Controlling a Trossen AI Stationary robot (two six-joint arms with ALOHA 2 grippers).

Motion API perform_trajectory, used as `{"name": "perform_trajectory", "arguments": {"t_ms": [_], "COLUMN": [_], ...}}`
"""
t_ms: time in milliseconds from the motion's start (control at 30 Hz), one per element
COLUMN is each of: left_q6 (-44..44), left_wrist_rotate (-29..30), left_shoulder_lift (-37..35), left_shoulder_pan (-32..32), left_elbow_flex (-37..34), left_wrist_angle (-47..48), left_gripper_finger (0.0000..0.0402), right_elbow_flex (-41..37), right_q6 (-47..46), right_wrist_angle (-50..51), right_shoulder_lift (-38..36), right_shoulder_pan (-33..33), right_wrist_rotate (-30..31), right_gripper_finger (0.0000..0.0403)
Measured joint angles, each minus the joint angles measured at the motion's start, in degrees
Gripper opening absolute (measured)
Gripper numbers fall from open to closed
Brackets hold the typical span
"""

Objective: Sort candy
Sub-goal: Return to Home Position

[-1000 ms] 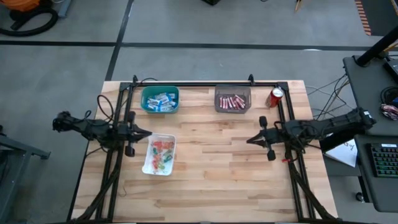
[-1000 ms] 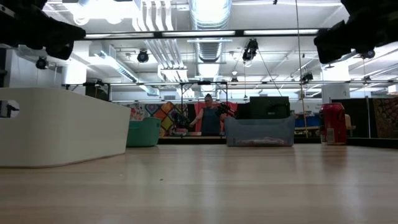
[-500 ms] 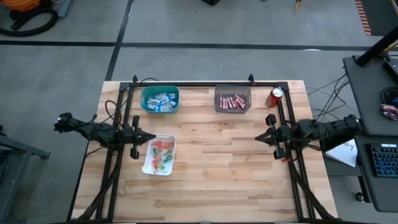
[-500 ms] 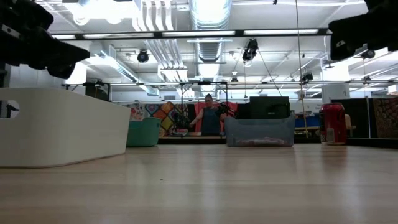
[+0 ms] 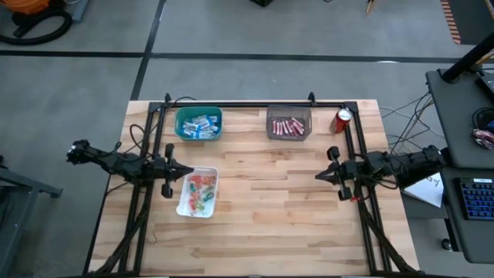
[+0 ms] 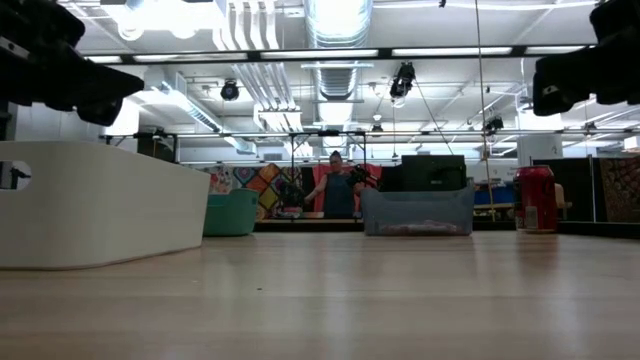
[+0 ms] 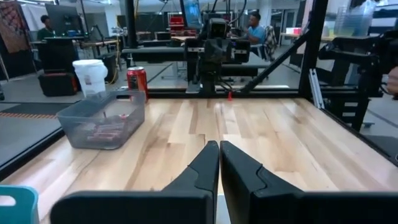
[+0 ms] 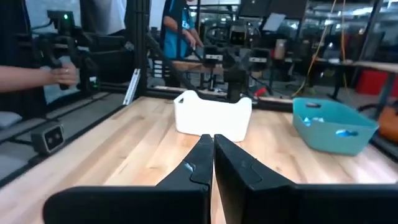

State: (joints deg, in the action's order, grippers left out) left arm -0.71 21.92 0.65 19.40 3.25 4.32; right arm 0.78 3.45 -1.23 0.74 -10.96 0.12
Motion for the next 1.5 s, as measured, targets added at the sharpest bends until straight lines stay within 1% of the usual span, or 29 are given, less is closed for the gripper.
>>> {"name": "perform_trajectory", "arguments": {"t_ms": [133, 300, 433, 900, 1500], "left_q6": [-0.2, -3.61, -7.47, -7.76, -7.74], "left_wrist_rotate": [1.18, 2.01, 2.06, 2.13, 2.13], "left_shoulder_lift": [1.18, 3.19, 5.05, 9.73, 11.69], "left_shoulder_pan": [-0.02, 0.0, 0.0, 0.0, 0.0], "left_elbow_flex": [-0.02, -0.02, -0.02, -0.13, -0.15], "left_wrist_angle": [0.0, -0.03, -0.04, -0.72, -0.83], "left_gripper_finger": [0.0, 0.0, 0.0, 0.0, 0.0], "right_elbow_flex": [0.0, -0.02, -0.04, -0.09, -0.13], "right_q6": [3.47, 0.74, 0.63, 0.64, 0.63], "right_wrist_angle": [-0.04, -0.07, -0.02, -0.01, -0.2], "right_shoulder_lift": [-0.51, 0.86, 2.09, 2.76, 2.74], "right_shoulder_pan": [0.0, 0.02, 0.02, 0.02, 0.02], "right_wrist_rotate": [1.37, 2.71, 2.71, 2.84, 2.91], "right_gripper_finger": [0.0009, 0.0009, 0.0009, 0.0009, 0.0009]}}
